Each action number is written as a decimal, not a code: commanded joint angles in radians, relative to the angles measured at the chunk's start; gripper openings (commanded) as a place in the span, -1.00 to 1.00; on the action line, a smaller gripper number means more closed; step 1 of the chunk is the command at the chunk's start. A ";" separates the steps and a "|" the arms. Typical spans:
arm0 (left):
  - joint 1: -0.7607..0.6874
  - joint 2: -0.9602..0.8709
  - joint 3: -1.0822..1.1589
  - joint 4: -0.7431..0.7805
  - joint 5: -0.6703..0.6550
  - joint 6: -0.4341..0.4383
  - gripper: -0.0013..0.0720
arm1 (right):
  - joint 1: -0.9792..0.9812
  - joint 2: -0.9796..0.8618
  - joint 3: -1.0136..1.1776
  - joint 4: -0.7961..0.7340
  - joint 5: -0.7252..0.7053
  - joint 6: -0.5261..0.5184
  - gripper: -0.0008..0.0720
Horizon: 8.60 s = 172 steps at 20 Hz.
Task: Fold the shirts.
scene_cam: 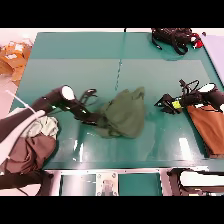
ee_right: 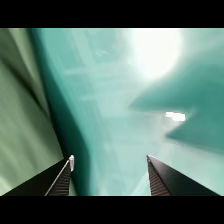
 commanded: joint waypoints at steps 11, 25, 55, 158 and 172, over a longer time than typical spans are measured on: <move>0.108 0.012 0.000 0.093 0.012 0.116 -0.90 | 0.320 -0.220 0.125 0.283 -0.302 -0.068 -0.33; 0.431 0.294 0.195 0.261 -0.084 -0.004 -0.90 | -0.151 0.218 0.171 0.149 -0.032 -0.082 -0.95; 0.245 -0.084 0.521 -0.064 0.220 0.140 -0.90 | -0.140 0.572 -0.322 0.141 -0.325 -0.094 -0.94; 0.316 -0.222 0.531 -0.161 0.537 -0.015 -0.90 | -0.041 -0.364 0.682 0.176 -0.254 -0.108 -0.94; 0.315 -0.235 0.534 0.056 -0.007 -0.018 -0.90 | -0.119 -0.360 0.697 -0.098 0.269 -0.032 -0.94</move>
